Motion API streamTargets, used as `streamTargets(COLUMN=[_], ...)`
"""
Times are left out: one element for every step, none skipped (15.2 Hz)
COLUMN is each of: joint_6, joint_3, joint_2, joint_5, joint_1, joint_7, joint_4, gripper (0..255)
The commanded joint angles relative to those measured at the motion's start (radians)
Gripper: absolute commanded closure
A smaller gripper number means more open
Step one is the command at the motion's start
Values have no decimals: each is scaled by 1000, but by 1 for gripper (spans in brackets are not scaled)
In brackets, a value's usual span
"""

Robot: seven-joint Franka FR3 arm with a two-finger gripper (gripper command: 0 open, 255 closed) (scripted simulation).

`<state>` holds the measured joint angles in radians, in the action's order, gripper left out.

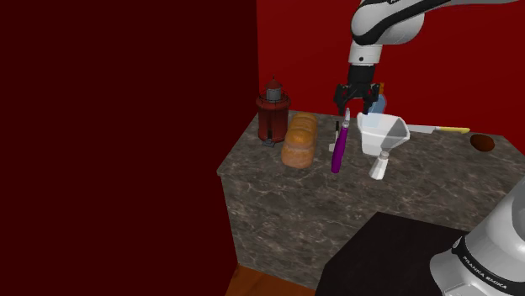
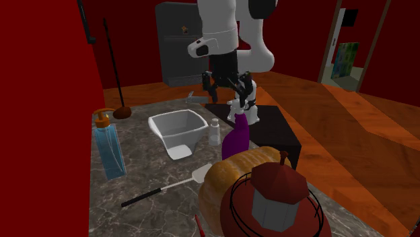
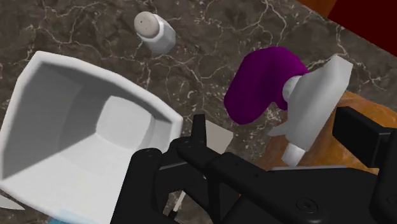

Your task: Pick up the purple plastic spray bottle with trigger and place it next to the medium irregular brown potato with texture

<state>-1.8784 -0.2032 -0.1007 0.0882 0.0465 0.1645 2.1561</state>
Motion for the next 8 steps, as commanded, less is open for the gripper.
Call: streamTargets(joint_6=[-21, -26, -31, -34, -37, -39, -39, -52], joint_3=[-9, -13, -17, -20, -23, -24, -24, -23], joint_2=[85, 127, 168, 210, 251, 293, 305, 308], joint_5=[36, 54, 72, 90, 109, 128, 133, 135], joint_1=[4, 8, 12, 17, 23, 29, 32, 31], joint_7=[4, 4, 3, 2, 1, 1, 1, -1], joint_4=[-32, -51, -72, -93, -115, -137, -144, -134], gripper=[0, 0, 0, 0, 0, 0, 0, 0])
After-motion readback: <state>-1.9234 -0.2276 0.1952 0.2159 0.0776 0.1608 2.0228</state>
